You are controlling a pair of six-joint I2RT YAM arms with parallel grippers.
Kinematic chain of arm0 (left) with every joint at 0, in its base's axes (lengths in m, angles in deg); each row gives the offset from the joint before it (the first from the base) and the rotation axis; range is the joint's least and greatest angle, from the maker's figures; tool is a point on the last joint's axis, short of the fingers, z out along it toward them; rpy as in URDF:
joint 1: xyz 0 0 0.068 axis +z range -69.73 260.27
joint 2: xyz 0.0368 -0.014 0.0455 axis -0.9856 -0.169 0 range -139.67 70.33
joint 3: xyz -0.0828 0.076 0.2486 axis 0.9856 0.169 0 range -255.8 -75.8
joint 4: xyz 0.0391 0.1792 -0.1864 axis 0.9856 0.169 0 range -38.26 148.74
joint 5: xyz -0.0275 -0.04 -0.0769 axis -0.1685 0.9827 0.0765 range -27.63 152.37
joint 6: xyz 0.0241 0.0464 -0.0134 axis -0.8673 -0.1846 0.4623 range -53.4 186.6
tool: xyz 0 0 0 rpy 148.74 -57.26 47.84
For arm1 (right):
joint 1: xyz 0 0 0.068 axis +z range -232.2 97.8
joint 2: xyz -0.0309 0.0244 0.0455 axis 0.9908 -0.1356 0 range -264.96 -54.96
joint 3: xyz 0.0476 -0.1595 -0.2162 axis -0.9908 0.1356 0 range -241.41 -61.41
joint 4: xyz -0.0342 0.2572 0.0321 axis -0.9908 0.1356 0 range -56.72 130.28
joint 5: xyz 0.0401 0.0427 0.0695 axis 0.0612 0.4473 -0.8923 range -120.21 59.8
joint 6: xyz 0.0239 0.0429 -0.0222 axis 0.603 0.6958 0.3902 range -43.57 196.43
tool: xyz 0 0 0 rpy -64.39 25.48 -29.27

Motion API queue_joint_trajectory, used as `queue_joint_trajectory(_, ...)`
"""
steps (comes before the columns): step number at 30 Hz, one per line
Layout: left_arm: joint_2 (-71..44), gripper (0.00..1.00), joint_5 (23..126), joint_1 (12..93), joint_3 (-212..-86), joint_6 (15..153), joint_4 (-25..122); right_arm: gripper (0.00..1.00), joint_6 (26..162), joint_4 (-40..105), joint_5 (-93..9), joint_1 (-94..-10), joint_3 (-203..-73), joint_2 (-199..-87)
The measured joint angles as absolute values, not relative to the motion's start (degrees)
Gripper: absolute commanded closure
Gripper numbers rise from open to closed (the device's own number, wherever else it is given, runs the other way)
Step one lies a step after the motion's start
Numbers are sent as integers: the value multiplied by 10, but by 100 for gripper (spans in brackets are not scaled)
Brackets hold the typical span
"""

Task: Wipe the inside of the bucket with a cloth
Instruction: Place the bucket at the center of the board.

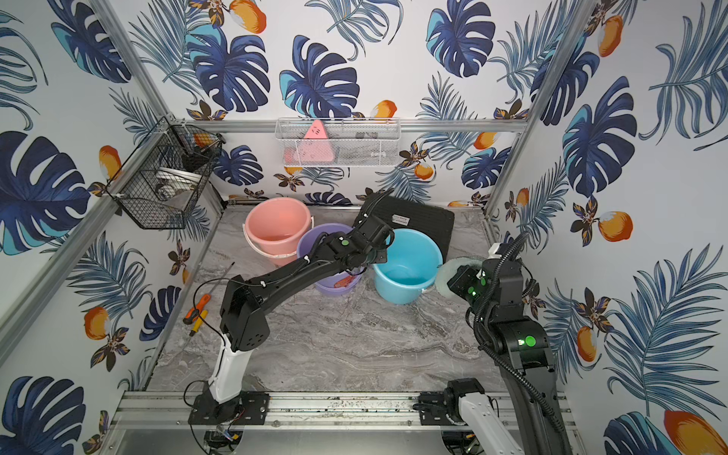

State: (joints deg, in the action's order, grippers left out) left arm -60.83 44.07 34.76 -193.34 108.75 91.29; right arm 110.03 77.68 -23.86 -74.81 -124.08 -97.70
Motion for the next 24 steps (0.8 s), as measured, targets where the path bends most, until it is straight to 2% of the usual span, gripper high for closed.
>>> queue_joint_trajectory(9, -637, 97, 473, 355, -1952, 1085, 909, 100, 1099, 770, -252, -748, -1237, -983)
queue_joint_trajectory(15, -649, 90, 491, 355, -1961, 1085, 884, 100, 1095, 769, -251, -748, -1238, -987)
queue_joint_trajectory(20, -652, 48, 504, 356, -1965, 1084, 892, 100, 1089, 766, -252, -748, -1234, -987)
queue_joint_trajectory(22, -644, 36, 505, 356, -1951, 1084, 898, 100, 1089, 764, -252, -748, -1233, -990)
queue_joint_trajectory(24, -630, 29, 506, 356, -1939, 1082, 905, 100, 1089, 761, -261, -748, -1233, -995)
